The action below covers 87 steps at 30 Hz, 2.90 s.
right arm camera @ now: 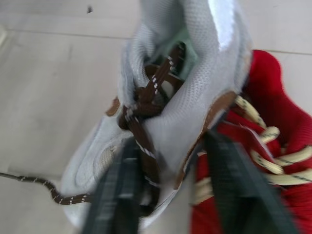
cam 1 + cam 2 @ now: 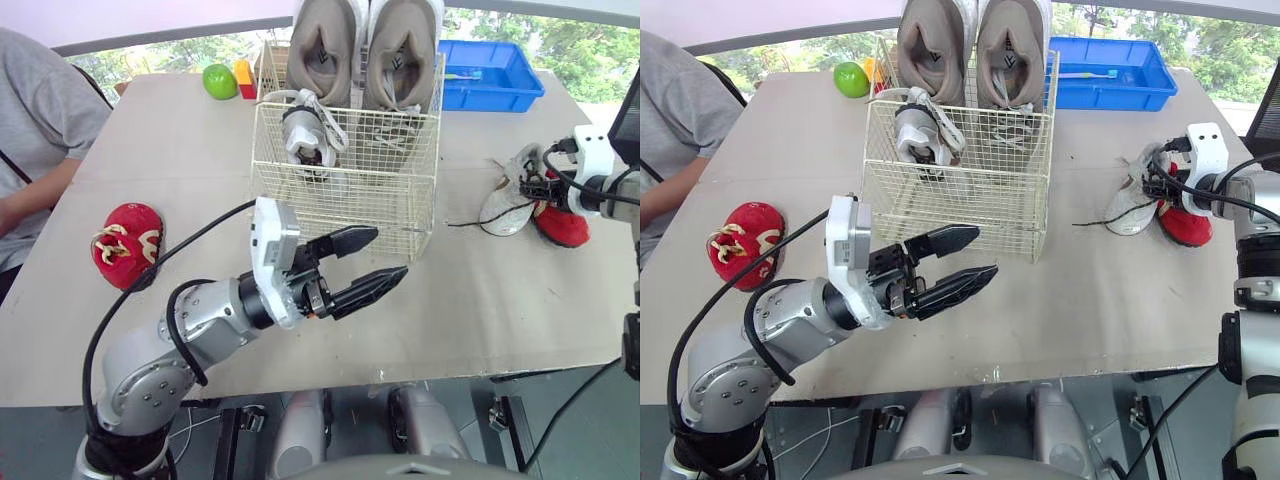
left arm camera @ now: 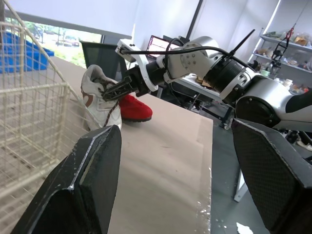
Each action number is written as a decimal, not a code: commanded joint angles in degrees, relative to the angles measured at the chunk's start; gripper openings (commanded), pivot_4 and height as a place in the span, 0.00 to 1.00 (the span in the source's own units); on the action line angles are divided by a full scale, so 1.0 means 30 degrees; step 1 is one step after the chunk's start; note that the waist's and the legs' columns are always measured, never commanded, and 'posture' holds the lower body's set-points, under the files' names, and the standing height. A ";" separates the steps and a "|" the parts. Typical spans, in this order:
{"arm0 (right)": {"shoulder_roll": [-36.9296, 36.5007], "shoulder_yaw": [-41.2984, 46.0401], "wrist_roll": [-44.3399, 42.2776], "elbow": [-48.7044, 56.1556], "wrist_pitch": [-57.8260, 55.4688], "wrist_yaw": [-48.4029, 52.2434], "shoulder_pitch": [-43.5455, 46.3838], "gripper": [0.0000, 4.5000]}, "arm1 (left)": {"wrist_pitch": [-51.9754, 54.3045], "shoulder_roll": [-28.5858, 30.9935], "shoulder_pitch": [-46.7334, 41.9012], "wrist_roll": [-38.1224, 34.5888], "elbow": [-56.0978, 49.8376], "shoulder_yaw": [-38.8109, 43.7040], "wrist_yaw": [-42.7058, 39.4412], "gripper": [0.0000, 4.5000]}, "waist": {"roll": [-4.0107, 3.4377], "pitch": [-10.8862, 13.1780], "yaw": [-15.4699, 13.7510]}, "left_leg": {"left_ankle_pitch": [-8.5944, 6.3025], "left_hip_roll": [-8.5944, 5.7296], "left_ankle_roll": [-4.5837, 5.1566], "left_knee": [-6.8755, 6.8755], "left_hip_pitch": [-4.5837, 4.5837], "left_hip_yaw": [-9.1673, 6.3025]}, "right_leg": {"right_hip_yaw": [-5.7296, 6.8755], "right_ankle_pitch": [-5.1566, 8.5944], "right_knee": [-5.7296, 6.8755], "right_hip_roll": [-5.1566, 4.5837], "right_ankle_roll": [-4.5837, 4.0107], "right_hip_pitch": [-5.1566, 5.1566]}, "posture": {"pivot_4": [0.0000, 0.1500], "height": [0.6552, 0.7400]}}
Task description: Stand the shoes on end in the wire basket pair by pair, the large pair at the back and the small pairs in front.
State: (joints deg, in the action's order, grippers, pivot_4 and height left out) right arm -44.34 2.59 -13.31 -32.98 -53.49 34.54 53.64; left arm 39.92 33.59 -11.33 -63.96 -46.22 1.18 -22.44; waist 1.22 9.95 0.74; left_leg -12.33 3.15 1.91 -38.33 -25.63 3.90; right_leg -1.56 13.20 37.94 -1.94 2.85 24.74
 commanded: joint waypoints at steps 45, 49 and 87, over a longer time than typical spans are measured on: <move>0.9508 -0.2286 0.2261 1.3702 1.3020 -0.4718 -0.6680 0.02 | -0.3947 0.0098 0.5300 0.1932 0.1378 0.4510 -0.3330 0.86 | 0.0003 -0.0039 0.0012 | 0.0003 0.0025 -0.0010 0.0004 0.0057 0.0002 | 0.0039 0.0039 0.0028 -0.0020 -0.0073 -0.0041 | 1.00 1.00; 0.7933 -0.3302 0.3454 1.4779 0.9318 -0.4077 -0.5887 0.02 | -0.4069 0.0020 0.5458 0.2481 0.1423 0.4470 -0.3454 0.86 | 0.0006 -0.0044 0.0018 | 0.0003 0.0034 -0.0009 0.0006 0.0128 0.0027 | 0.0024 0.0045 0.0034 -0.0022 -0.0089 -0.0089 | 1.00 1.00; 0.7634 -0.1950 -0.2234 1.8650 0.1855 -0.0908 -0.3420 0.74 | -0.4160 -0.0625 0.5119 0.3394 0.1552 0.3730 -0.2889 0.86 | 0.0019 -0.0032 0.0053 | -0.0004 0.0040 -0.0012 0.0223 0.0275 0.0082 | -0.0010 0.0054 -0.0076 -0.0028 -0.0102 -0.0160 | 1.00 1.00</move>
State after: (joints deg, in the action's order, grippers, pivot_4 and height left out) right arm -21.85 -4.65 -18.57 22.96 -48.17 31.38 41.28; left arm 28.29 31.83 3.99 -53.69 -39.88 11.96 -31.00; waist 1.27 9.85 0.90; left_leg -12.34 3.27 1.88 -37.65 -24.79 4.14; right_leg -1.59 13.36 37.71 -2.03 2.54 24.26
